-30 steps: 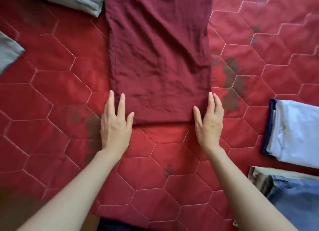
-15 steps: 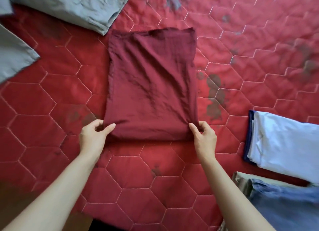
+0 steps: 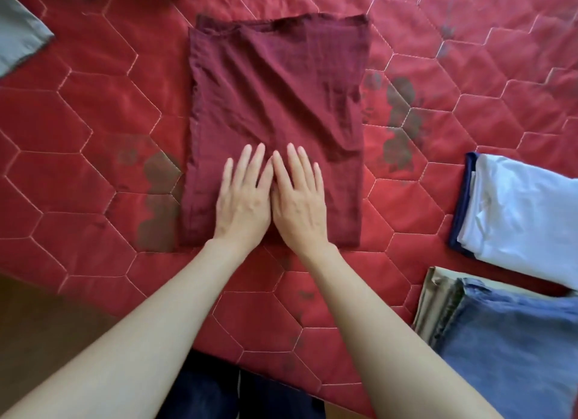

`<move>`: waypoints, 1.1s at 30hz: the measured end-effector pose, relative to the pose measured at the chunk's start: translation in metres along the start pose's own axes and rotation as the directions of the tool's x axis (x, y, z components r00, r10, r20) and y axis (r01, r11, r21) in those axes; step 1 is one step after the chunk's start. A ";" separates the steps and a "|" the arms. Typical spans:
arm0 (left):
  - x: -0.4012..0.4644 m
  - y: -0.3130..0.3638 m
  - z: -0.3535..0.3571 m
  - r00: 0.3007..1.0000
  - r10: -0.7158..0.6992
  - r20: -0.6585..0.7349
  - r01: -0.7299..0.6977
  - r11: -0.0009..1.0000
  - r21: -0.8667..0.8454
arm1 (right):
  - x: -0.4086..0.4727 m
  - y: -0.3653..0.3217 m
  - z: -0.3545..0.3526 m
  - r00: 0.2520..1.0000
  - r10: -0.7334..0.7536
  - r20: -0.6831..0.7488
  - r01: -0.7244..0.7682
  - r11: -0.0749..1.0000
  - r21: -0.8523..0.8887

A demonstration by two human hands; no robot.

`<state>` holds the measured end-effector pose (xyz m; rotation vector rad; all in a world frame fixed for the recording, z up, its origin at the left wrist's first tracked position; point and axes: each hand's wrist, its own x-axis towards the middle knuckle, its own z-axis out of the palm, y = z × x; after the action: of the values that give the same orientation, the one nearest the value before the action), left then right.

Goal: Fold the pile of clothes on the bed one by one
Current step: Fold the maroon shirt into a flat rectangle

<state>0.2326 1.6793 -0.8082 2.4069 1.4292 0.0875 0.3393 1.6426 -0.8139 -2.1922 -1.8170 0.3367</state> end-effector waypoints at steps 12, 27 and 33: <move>0.015 -0.033 0.012 0.970 -0.244 0.008 0.241 0.962 0.132 | 0.014 0.082 -0.003 0.982 0.159 -0.104 -0.180 0.955 -0.236; 0.162 -0.107 -0.002 0.982 -0.154 -0.106 0.171 0.971 0.170 | 0.158 0.097 -0.003 0.986 0.165 0.002 -0.154 0.928 -0.338; 0.209 -0.081 -0.007 0.989 0.127 -0.073 -0.110 0.973 0.204 | 0.223 0.057 0.006 0.994 -0.107 -0.002 0.102 0.954 -0.283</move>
<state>0.2659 1.8961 -0.8522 2.6826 1.3884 0.0805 0.4303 1.8520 -0.8408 -2.2564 -2.0726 0.0348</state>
